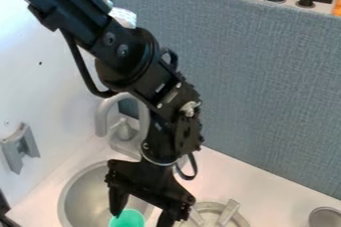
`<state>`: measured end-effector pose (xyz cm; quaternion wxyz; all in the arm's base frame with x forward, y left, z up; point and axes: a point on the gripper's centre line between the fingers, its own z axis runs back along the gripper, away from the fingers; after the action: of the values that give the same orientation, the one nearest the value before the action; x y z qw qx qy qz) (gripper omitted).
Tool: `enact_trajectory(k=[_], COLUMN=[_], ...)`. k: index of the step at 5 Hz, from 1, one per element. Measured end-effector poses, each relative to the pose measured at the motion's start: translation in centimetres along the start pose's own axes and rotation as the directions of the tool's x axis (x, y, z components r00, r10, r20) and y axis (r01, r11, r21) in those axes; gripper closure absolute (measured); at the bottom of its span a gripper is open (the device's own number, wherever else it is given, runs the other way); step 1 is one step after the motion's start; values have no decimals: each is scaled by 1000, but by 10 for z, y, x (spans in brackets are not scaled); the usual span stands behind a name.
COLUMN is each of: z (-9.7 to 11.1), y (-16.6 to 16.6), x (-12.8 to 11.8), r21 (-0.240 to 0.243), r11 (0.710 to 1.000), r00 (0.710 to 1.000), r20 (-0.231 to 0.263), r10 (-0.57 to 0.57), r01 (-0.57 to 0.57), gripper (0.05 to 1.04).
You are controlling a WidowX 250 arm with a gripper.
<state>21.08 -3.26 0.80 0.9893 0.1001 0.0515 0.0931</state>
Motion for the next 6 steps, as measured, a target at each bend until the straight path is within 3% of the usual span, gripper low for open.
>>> enact_trajectory(k=[1, 5, 6], z=[-13, -66, -72], y=[1, 1, -2], x=[6, 20, 25], r21=[-1, -20, -22], r11=[1000, 1000, 1000], r00=[1000, 998, 998], r20=[5, -56, -57], r10=[0, 12, 21], r01=[0, -13, -22], gripper=[76, 76, 133])
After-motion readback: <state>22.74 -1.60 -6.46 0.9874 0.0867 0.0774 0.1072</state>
